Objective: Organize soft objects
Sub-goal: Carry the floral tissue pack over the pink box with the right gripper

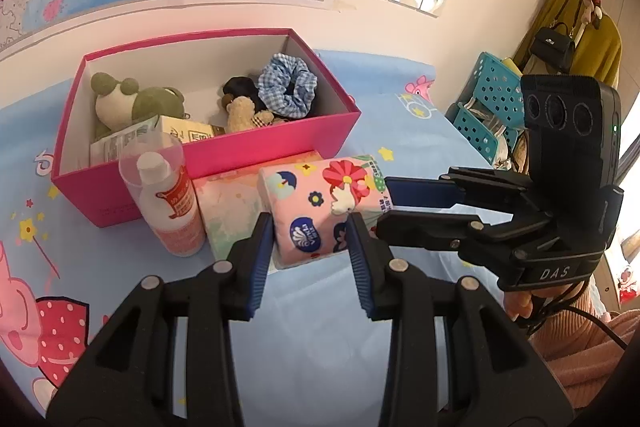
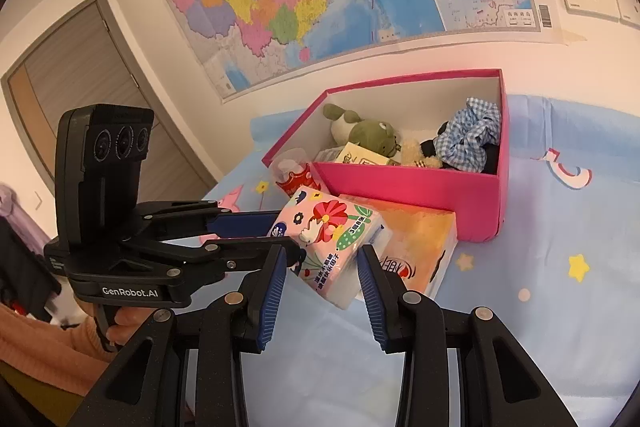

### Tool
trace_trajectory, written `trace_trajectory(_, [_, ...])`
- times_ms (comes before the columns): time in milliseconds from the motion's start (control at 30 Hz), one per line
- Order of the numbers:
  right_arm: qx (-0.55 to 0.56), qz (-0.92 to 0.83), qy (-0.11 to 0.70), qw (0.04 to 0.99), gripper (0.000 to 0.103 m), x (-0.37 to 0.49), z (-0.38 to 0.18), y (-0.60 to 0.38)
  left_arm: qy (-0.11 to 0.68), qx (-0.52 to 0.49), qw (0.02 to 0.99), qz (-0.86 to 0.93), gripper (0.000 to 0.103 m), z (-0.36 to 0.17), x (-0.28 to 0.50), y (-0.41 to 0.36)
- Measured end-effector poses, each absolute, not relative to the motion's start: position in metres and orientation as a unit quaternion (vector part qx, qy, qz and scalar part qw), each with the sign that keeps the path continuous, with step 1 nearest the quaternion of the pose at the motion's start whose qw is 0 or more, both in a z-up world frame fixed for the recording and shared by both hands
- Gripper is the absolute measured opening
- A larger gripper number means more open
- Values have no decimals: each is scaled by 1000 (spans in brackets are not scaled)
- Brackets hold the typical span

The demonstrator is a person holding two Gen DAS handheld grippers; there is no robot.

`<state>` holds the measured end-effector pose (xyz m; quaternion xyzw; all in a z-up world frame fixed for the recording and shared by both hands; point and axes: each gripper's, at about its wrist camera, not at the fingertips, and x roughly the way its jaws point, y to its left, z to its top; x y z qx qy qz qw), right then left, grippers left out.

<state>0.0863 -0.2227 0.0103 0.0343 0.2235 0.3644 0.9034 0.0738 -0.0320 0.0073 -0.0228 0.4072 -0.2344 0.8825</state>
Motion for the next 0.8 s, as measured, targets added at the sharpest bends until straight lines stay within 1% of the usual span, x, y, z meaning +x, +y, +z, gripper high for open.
trace_trajectory(800, [23, 357, 203, 911, 39, 92, 27, -220, 395, -16, 890, -227, 39, 17, 88, -32])
